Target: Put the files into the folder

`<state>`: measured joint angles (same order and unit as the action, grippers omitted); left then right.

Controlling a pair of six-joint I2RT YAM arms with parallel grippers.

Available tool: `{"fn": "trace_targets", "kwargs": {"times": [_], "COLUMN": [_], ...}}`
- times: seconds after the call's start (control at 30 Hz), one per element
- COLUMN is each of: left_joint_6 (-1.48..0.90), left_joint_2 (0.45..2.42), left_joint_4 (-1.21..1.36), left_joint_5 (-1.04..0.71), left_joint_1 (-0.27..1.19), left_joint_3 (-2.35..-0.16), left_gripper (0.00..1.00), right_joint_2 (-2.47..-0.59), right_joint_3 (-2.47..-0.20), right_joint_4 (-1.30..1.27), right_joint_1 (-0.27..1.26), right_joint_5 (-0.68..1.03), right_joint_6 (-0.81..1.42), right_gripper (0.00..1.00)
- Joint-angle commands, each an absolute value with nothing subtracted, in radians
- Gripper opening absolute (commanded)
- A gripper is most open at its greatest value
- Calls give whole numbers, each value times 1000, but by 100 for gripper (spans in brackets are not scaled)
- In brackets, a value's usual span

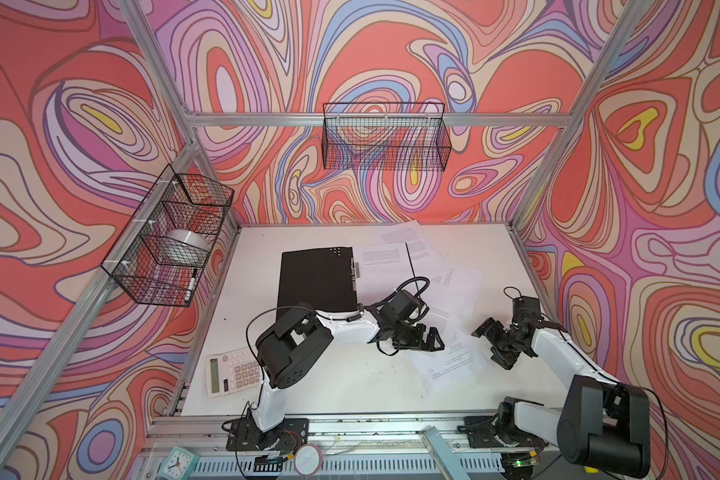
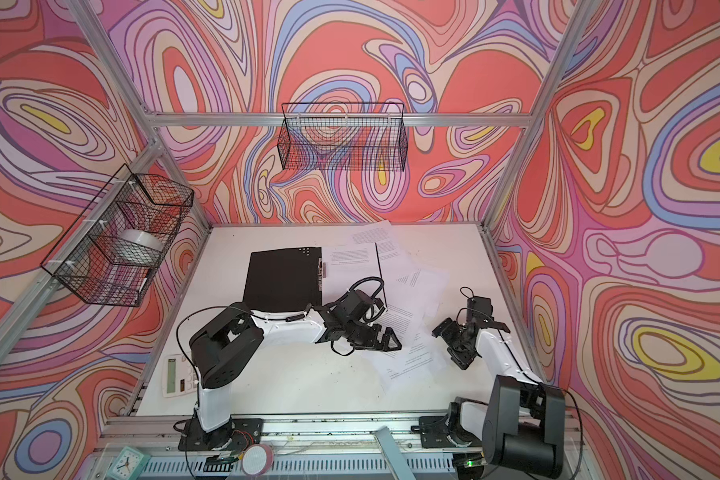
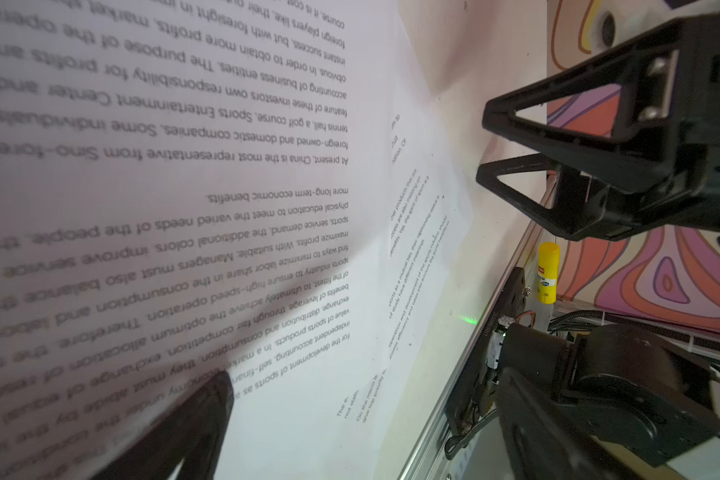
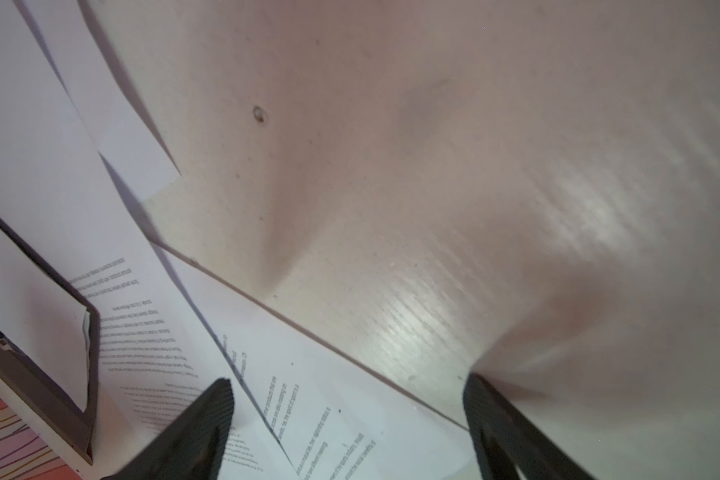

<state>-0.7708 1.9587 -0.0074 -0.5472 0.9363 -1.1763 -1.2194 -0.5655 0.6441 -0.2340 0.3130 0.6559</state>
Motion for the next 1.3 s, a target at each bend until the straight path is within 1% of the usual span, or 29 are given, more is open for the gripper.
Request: {"fn": "trace_targets", "kwargs": {"times": [0.0,0.1,0.37,0.53,0.67,0.83,0.93,1.07,1.27], "left_joint_6": [-740,-706,-648,-625,-616,-613,-612,-613,-611], "left_joint_2": [1990,1989,1995,1997,2003,2010,2010,2008,2013], "left_joint_4": [-68,-140,-234,-257,-258,-258,-258,-258,-255], "left_joint_5": [-506,-456,-380,-361,-360,-364,-366,-367,-377], "left_joint_1": [936,936,932,927,927,927,927,927,927], "left_joint_3": [-1190,-1197,-1226,-1232,-1238,-1241,-1235,-1226,-1223], "left_gripper": [98,98,98,98,98,98,98,98,97], "right_joint_2": [-1271,-1298,-1330,-1334,-1369,-1405,-1399,-1377,-1342], "right_joint_3": [-530,-529,-523,-512,-508,-515,-524,-564,-599], "right_joint_4": [598,574,553,539,488,373,307,298,267], "right_joint_1": [-226,-199,-47,-14,-2,-2,-2,-2,-2], "right_joint_5": [353,367,352,377,451,600,654,691,671], "right_joint_6": [646,648,704,686,656,618,618,593,588], "right_gripper": [91,91,90,91,91,94,95,95,96]}}
